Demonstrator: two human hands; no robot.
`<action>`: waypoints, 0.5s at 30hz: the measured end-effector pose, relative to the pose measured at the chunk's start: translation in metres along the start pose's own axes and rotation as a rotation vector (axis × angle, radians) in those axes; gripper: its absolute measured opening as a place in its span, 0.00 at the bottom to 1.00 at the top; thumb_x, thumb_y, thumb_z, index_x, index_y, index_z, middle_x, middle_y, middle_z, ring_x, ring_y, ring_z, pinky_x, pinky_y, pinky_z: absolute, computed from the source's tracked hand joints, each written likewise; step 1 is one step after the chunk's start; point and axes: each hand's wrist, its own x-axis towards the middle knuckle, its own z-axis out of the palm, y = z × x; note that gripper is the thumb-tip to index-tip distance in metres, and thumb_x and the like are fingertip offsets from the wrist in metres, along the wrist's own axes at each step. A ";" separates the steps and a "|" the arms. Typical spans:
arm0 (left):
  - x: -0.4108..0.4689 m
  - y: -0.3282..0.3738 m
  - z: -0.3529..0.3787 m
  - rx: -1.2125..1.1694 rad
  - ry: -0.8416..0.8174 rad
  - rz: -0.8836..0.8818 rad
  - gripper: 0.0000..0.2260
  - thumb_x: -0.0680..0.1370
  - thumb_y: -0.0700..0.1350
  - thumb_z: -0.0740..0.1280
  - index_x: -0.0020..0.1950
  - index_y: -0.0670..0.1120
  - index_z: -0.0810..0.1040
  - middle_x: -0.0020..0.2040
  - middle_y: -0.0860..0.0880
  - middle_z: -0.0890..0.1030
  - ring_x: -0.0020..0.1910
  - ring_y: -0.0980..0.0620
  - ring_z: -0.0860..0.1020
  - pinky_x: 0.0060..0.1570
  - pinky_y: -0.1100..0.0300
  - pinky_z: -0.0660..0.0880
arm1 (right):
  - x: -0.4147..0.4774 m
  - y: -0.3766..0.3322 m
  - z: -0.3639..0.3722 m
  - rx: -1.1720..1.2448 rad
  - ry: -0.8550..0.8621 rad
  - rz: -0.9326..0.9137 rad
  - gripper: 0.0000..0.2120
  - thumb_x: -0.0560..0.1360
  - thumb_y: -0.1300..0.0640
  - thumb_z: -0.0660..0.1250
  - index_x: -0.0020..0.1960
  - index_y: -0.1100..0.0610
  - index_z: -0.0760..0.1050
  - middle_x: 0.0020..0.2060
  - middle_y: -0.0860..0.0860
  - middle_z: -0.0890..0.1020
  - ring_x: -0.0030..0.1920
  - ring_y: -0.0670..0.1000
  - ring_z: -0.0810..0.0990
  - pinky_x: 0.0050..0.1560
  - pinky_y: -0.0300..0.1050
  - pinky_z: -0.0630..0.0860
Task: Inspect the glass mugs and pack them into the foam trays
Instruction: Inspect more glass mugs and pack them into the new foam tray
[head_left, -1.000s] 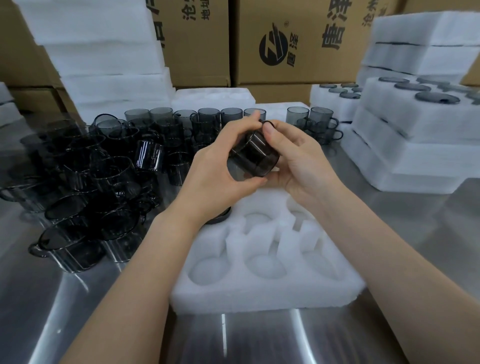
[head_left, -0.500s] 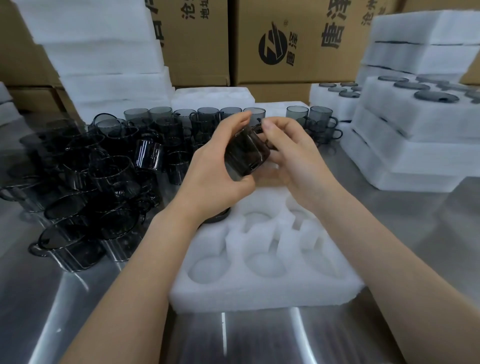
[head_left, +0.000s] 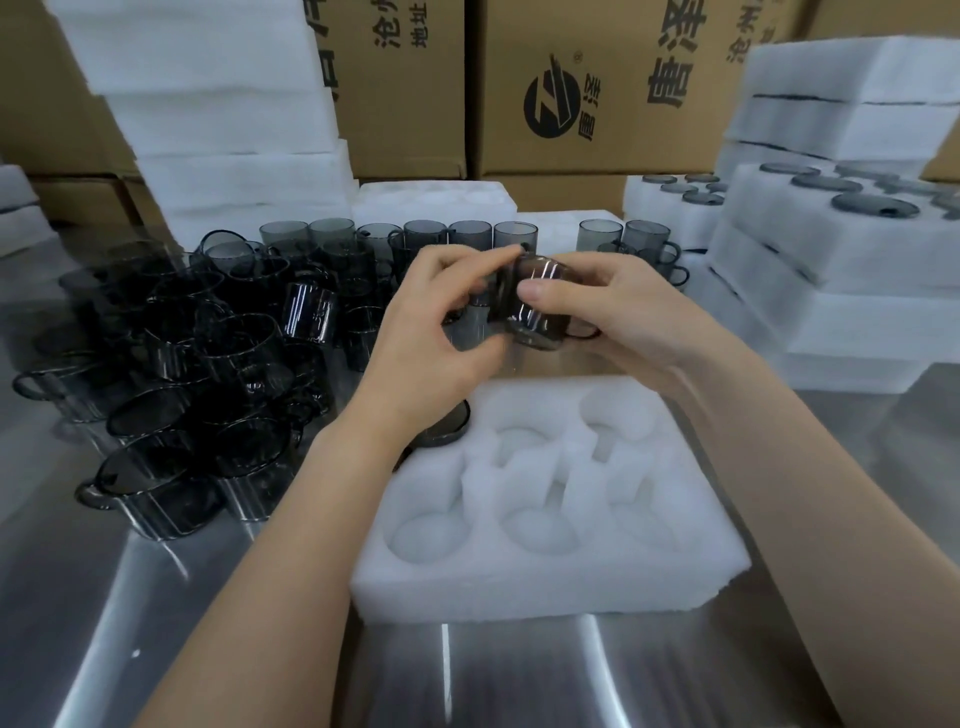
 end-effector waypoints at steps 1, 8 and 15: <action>0.000 -0.001 0.000 -0.024 -0.006 -0.018 0.27 0.70 0.32 0.72 0.67 0.49 0.75 0.58 0.48 0.76 0.58 0.50 0.78 0.63 0.50 0.74 | -0.001 -0.001 -0.001 0.001 -0.007 0.002 0.13 0.72 0.56 0.73 0.55 0.59 0.82 0.40 0.53 0.84 0.37 0.48 0.81 0.38 0.41 0.79; 0.001 0.000 0.002 -0.044 -0.030 -0.152 0.14 0.70 0.34 0.76 0.53 0.46 0.84 0.46 0.49 0.86 0.46 0.51 0.84 0.52 0.55 0.79 | -0.010 -0.014 -0.006 -0.197 -0.020 0.192 0.10 0.73 0.45 0.71 0.49 0.50 0.80 0.34 0.47 0.83 0.28 0.46 0.78 0.25 0.40 0.72; 0.007 -0.009 -0.009 -0.033 0.212 -0.265 0.13 0.75 0.33 0.69 0.43 0.52 0.82 0.40 0.53 0.84 0.40 0.53 0.82 0.47 0.59 0.79 | -0.018 -0.019 0.017 -0.628 0.033 0.256 0.17 0.73 0.36 0.66 0.43 0.50 0.78 0.31 0.48 0.79 0.23 0.48 0.76 0.24 0.41 0.74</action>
